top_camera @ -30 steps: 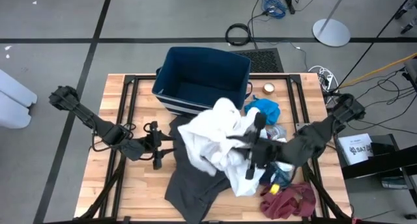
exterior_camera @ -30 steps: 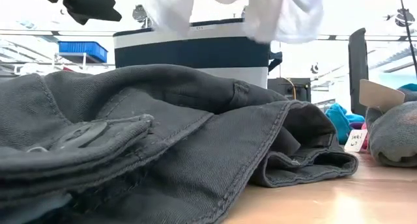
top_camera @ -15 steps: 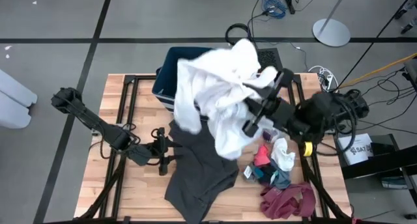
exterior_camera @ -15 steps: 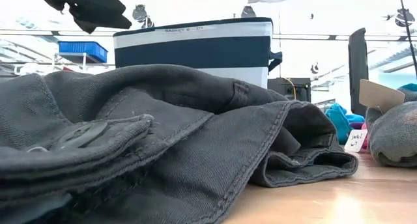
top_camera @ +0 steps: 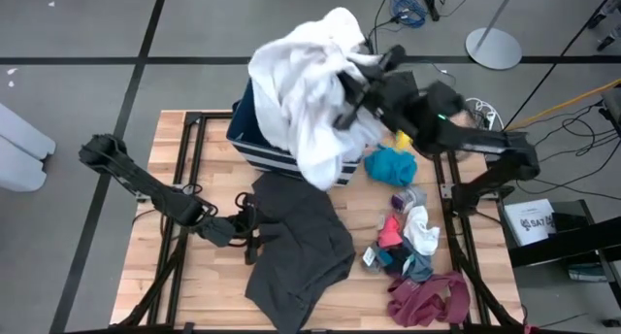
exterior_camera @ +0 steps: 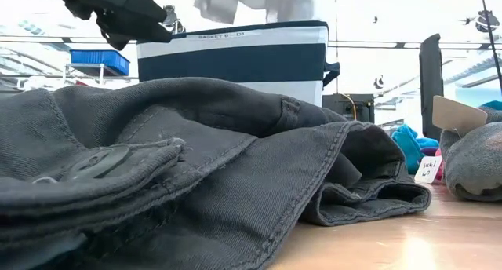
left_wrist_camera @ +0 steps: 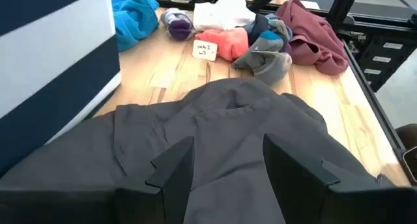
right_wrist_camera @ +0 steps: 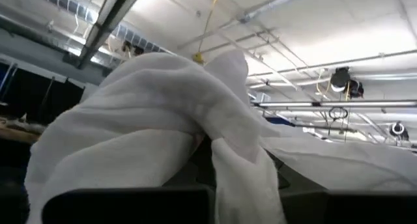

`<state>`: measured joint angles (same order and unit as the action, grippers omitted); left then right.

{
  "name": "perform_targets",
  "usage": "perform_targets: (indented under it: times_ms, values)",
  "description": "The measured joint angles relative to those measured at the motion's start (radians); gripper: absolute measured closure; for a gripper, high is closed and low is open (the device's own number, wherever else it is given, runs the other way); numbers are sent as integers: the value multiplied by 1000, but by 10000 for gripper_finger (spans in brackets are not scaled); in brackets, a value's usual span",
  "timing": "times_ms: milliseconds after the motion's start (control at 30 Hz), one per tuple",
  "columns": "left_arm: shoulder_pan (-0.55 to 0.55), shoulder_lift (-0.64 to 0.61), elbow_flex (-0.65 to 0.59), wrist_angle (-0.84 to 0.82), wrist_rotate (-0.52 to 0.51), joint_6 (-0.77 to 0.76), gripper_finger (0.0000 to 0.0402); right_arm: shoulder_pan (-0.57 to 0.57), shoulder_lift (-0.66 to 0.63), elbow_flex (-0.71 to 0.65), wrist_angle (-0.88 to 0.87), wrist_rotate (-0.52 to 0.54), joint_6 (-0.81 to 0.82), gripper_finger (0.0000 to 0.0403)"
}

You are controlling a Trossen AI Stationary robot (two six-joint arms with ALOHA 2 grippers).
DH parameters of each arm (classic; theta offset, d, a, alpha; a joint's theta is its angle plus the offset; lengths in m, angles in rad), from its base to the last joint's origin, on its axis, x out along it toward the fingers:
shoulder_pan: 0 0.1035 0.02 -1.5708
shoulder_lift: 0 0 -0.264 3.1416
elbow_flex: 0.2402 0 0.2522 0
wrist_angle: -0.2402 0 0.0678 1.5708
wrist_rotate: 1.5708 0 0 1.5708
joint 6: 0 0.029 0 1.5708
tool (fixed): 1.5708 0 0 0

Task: Sort clothes
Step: Put the white shirt into the blue laundry bin

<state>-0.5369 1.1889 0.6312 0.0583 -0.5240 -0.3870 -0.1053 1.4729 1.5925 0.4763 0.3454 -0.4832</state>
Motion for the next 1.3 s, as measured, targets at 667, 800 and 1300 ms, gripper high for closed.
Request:
perform_targets:
  times_ms: [667, 800, 1300]
  values:
    - [0, 76, 1, 33, 80, 4, 210, -236, 347, 0, -222, -162, 226, 376]
    - [0, 76, 1, 29, 86, 6, 210, -231, 309, 0, -468, -114, 197, 376]
    - [66, 76, 1, 64, 154, 33, 210, -273, 289, 0, -907, 73, 223, 376]
